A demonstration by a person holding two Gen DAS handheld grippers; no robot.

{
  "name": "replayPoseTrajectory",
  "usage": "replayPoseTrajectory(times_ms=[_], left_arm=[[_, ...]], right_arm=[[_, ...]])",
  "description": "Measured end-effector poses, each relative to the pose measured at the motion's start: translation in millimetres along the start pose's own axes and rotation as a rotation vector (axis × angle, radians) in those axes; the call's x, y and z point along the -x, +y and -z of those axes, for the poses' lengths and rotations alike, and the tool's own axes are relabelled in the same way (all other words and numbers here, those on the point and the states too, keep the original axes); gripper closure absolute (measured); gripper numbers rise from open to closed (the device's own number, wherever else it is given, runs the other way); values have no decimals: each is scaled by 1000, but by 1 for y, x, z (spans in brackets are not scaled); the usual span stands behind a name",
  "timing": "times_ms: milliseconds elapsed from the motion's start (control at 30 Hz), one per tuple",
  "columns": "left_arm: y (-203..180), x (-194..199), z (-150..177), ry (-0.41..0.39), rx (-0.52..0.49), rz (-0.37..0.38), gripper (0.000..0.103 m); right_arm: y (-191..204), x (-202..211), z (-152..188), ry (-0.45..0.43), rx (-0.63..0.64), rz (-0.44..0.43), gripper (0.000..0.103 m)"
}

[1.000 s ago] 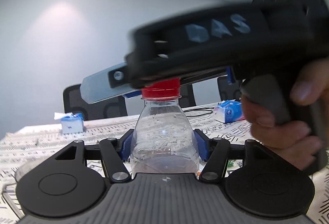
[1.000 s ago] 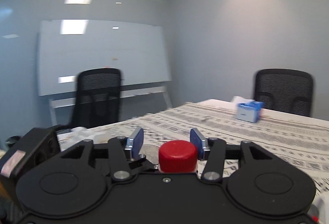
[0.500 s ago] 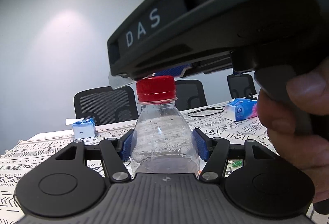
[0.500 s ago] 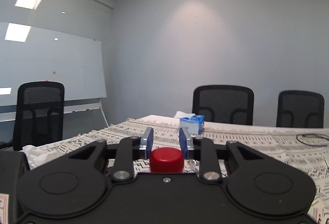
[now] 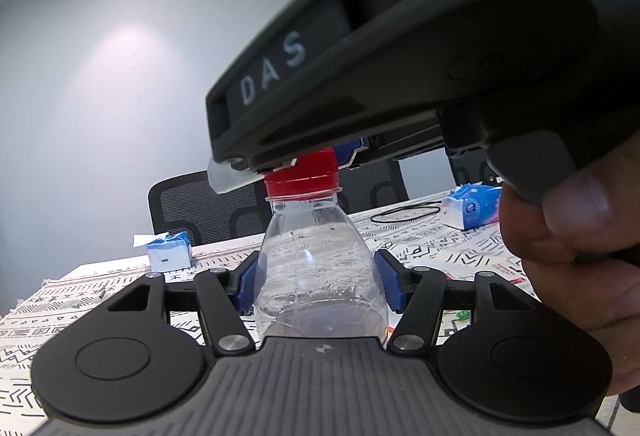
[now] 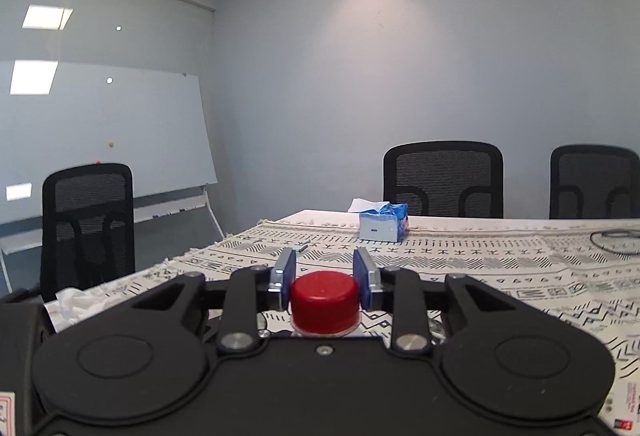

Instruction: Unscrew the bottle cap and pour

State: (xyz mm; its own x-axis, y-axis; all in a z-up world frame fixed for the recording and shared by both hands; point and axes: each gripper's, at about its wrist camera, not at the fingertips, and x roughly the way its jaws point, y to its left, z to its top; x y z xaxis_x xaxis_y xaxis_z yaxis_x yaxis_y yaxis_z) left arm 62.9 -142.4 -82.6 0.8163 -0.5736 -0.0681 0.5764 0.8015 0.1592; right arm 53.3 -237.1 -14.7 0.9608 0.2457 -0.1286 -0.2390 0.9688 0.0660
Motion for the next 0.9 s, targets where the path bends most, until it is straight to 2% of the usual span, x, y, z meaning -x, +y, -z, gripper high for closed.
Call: replayPoseTrajectory(times_ms=[100,267,467,633,900], left_arm=[[6,-1,-1,6,35,17,48],[15,1,-4,16,74,44,49],[15,14,-4,22,92,65,50],[22,8,-3,22,105,90,51],[26,6,1,15,128,127,51]], right_arm=[[-5,-3,0,-4,16,-44,70],[-22,-10,-3,6,49,-173,70],[-36,-14,-7,17,93,-306,70],[-44,-12,-10,19,121,-397,70],[-62,-14,-15,13,224,-588,70]])
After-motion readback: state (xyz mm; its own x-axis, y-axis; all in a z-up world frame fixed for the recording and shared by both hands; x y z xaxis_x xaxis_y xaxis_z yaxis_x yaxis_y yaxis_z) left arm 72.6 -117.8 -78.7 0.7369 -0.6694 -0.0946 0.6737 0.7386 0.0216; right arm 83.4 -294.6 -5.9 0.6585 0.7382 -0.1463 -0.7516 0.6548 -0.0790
